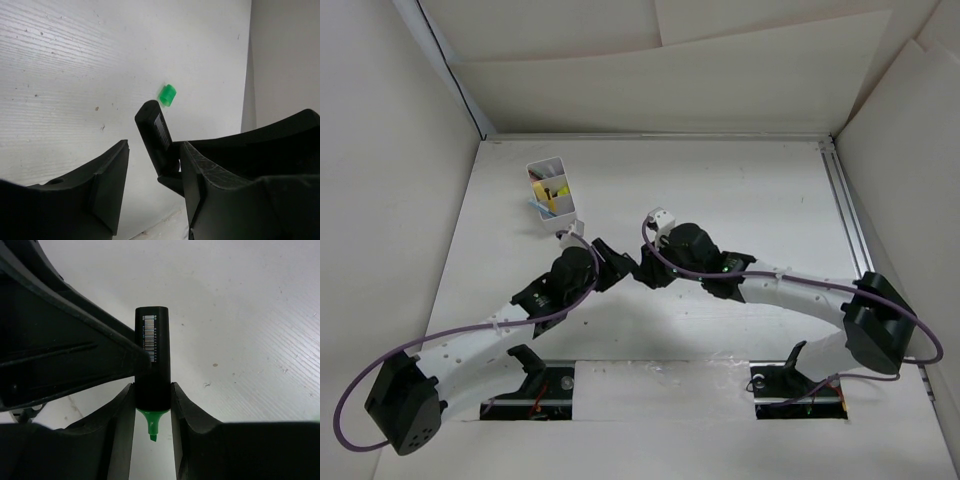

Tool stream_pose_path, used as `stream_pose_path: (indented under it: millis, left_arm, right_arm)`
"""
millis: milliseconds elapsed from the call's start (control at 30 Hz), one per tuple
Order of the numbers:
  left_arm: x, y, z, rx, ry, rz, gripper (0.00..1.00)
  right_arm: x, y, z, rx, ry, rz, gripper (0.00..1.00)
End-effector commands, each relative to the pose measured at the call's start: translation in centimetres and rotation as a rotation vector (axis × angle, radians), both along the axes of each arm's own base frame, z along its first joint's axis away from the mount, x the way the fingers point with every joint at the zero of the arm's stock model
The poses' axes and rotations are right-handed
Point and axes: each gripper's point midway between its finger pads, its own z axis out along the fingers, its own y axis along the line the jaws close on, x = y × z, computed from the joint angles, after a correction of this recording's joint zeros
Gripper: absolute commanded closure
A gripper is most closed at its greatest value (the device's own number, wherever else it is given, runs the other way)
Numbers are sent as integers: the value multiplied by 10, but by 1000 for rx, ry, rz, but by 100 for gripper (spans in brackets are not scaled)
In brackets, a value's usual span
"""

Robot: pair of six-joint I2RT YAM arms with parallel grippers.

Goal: Sort the stationery into containers
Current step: Pick up the pen from the center of the board.

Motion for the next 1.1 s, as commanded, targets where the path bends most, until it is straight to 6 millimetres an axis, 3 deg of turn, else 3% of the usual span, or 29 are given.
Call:
stream_pose_path:
  millis: [0, 433, 933, 1033, 1067]
  left_arm:
    - [11, -2, 22, -58, -70, 38, 61]
    - [12, -10, 21, -77, -74, 12, 82]
    - [13, -10, 23, -42, -79, -1, 71]
    - [13, -10, 23, -42, -79, -1, 77]
    - [13, -10, 27, -51, -88, -1, 87]
  right_arm:
    - [-9, 10, 21, 63, -39, 53, 80]
    - [-11, 17, 19, 79, -33, 81, 80]
    - [-14, 16, 42, 130, -65, 92, 80]
    - [-14, 15, 40, 119, -66, 96, 80]
    - [-15, 13, 36, 112, -61, 96, 80]
